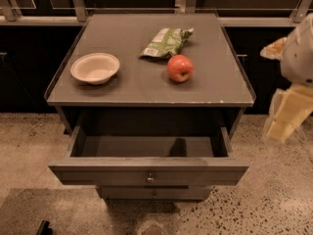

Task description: Close top drawer

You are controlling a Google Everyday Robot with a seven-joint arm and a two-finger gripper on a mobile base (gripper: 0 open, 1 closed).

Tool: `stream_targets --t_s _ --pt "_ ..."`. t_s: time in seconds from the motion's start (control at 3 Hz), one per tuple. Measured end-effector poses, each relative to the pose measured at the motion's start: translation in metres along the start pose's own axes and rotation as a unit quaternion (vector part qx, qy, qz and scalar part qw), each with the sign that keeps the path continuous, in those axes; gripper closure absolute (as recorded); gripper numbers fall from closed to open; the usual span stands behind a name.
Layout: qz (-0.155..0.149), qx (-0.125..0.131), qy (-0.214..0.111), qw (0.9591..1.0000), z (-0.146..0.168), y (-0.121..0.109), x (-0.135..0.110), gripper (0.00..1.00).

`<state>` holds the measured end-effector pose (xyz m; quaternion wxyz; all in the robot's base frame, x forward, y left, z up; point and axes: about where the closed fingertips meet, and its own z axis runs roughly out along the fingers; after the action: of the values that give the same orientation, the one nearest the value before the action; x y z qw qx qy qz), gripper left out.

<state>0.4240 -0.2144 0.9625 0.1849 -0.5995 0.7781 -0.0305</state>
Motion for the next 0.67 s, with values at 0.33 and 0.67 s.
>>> stream_targets --t_s 0.33,0.67 --pt "0.031 -0.021 -0.064 0.9972 0.051 0.04 0.017 0.0" --pt "0.094 -0.068 -0.129 0.9847 0.14 0.078 0.036 0.0"
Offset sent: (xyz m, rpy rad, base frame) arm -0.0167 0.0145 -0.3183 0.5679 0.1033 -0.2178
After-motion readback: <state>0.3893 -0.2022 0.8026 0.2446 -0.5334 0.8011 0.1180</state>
